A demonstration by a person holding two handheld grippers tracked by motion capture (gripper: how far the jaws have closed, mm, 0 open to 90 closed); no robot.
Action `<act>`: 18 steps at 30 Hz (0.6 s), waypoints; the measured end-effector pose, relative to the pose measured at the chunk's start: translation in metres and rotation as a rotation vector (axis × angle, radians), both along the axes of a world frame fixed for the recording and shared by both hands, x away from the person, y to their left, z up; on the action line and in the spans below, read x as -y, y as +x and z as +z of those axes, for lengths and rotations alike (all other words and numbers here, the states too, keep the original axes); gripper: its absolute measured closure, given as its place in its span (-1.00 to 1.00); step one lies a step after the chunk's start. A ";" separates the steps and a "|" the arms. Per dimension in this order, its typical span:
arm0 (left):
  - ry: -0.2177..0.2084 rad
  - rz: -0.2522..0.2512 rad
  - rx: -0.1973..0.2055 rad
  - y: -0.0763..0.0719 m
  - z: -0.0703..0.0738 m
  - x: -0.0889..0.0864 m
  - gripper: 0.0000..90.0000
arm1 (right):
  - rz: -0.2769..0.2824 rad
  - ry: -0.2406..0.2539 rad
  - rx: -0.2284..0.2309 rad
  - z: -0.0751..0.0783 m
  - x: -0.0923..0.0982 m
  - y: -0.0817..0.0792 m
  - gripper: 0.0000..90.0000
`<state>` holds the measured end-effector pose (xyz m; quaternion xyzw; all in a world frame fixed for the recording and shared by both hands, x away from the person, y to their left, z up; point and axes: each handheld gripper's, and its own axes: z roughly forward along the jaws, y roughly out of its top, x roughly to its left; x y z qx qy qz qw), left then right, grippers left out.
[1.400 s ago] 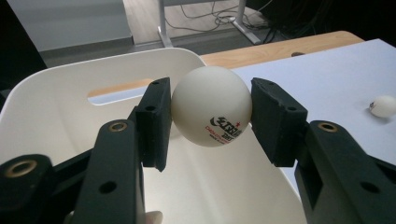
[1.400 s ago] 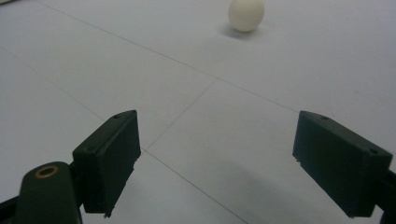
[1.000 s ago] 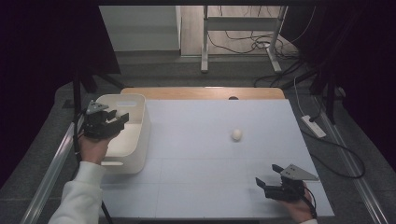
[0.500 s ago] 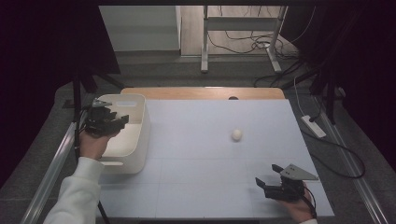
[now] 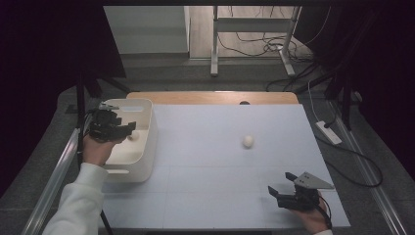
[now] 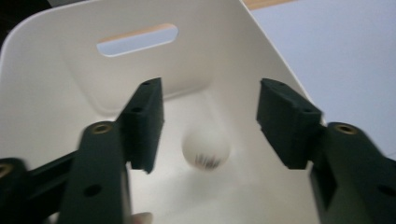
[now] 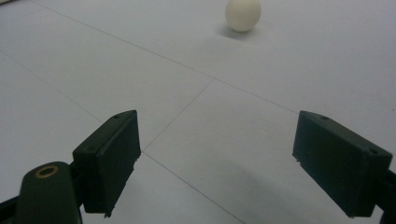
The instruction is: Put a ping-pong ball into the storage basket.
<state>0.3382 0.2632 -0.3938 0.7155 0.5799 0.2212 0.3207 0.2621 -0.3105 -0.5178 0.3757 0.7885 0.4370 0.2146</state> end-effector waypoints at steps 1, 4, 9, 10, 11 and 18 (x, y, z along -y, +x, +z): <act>0.001 -0.001 0.004 -0.001 0.001 0.000 -0.20 | 0.000 0.000 0.000 0.000 0.000 0.000 -0.67; -0.019 -0.006 0.041 -0.005 0.004 -0.001 -0.34 | -0.001 -0.001 -0.001 0.000 0.000 0.000 -0.67; -0.057 -0.049 0.113 -0.016 0.012 0.001 -0.46 | 0.003 0.000 0.000 0.000 0.000 0.000 -0.67; -0.070 -0.061 0.128 -0.019 0.014 0.002 -0.47 | 0.003 -0.003 0.000 0.000 0.000 0.000 -0.67; -0.070 -0.061 0.128 -0.019 0.014 0.002 -0.48 | 0.003 -0.003 0.000 0.000 0.000 0.000 -0.67; -0.121 -0.136 0.189 -0.030 0.019 0.010 -0.53 | 0.001 -0.001 0.002 0.000 0.000 0.000 -0.67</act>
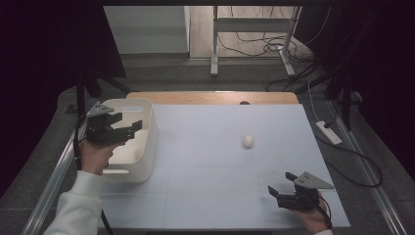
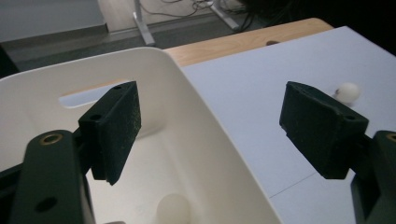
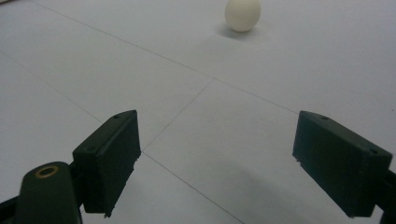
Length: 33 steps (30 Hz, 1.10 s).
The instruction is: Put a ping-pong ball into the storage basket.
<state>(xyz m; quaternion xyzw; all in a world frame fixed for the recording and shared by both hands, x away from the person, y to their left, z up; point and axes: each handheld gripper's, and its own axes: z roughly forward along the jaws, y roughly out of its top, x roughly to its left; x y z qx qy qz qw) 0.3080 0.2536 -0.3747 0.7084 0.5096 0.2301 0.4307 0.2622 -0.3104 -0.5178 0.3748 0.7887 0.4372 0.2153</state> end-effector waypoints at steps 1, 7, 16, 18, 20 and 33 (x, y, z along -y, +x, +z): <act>-0.005 -0.007 0.006 -0.001 0.000 0.001 -0.53 | 0.000 0.000 0.000 0.000 0.000 0.000 -0.67; -0.031 -0.059 0.028 -0.007 0.001 0.007 -0.54 | 0.001 0.001 0.002 0.000 0.000 0.000 -0.66; -0.069 -0.111 0.055 -0.015 0.002 0.015 -0.55 | 0.001 -0.001 0.000 0.000 0.000 0.000 -0.67; -0.079 -0.121 0.055 -0.017 0.000 0.017 -0.55 | 0.002 0.000 0.002 0.000 0.000 0.000 -0.67; -0.080 -0.124 0.057 -0.018 -0.002 0.018 -0.55 | 0.001 -0.001 0.002 0.000 0.000 0.000 -0.67; -0.134 -0.174 0.061 -0.022 -0.005 0.026 -0.55 | 0.001 -0.003 0.004 0.000 0.000 0.000 -0.66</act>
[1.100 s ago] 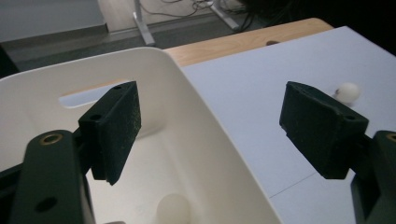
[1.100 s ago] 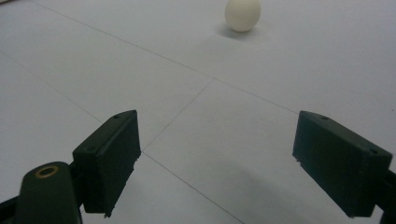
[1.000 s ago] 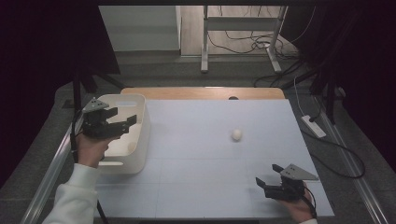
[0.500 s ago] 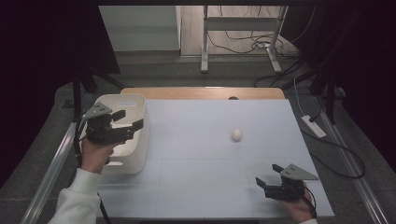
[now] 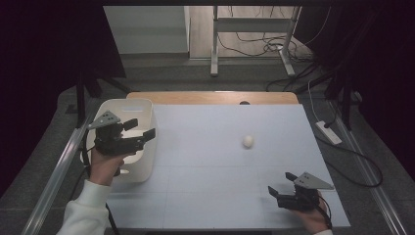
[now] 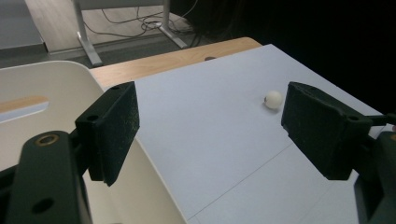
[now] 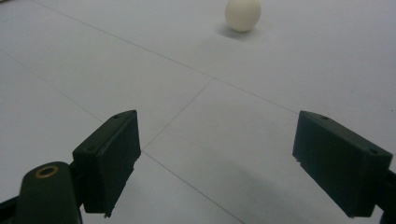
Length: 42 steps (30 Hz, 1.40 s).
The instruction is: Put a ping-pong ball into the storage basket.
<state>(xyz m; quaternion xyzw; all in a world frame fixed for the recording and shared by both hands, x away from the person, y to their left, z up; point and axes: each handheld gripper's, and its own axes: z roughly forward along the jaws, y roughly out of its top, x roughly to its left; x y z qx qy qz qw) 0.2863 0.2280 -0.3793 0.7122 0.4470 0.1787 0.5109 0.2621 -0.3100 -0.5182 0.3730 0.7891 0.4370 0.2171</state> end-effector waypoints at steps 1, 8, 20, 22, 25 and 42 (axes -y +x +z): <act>-0.001 -0.005 0.000 -0.001 0.000 0.001 -0.55 | 0.003 -0.001 0.001 0.000 -0.001 0.000 -0.67; -0.016 -0.033 -0.007 -0.003 -0.005 0.007 -0.55 | 0.009 -0.007 0.001 0.001 -0.004 0.001 -0.67; -0.013 -0.075 -0.016 -0.002 -0.011 0.026 -0.55 | 0.014 -0.005 0.008 0.002 -0.004 0.001 -0.67; -0.006 -0.084 -0.015 -0.002 -0.011 0.030 -0.55 | 0.012 -0.005 0.009 0.003 -0.004 0.001 -0.67; 0.000 -0.098 -0.017 -0.001 -0.012 0.035 -0.55 | 0.010 -0.005 0.012 0.003 -0.004 0.001 -0.67; 0.000 -0.147 -0.029 -0.001 -0.018 0.057 -0.55 | 0.021 -0.002 0.011 0.002 -0.006 0.003 -0.67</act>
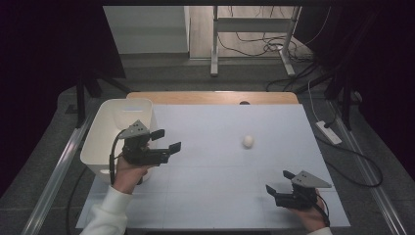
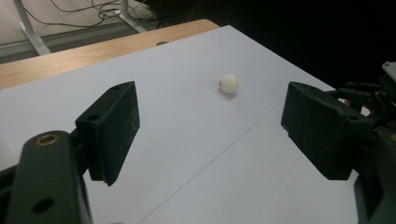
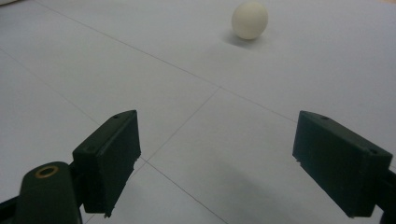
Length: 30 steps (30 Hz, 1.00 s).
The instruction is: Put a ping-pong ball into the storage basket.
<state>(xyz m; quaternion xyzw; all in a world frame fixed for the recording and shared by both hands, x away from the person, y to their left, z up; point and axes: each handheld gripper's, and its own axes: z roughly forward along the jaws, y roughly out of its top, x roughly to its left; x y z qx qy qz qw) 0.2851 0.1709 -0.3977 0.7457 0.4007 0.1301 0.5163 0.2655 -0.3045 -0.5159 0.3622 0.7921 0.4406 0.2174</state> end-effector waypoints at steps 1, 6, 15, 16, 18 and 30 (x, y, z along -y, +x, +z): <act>0.000 -0.002 -0.002 0.001 0.000 0.001 -0.55 | 0.000 0.000 0.000 0.000 0.000 0.000 -0.67; 0.011 -0.017 -0.008 0.003 -0.002 0.009 -0.55 | 0.000 0.000 0.001 0.000 0.000 0.000 -0.67; 0.021 -0.035 -0.011 0.008 -0.004 0.020 -0.54 | -0.005 0.004 -0.002 0.000 0.001 -0.001 -0.67; 0.023 -0.038 -0.012 0.008 -0.004 0.021 -0.55 | -0.005 0.002 0.000 0.000 0.001 -0.001 -0.67; 0.025 -0.042 -0.011 0.009 -0.004 0.023 -0.54 | -0.006 0.002 0.000 0.000 0.001 -0.001 -0.67; 0.036 -0.062 -0.016 0.013 -0.008 0.036 -0.54 | -0.011 0.000 0.002 0.000 0.002 -0.002 -0.67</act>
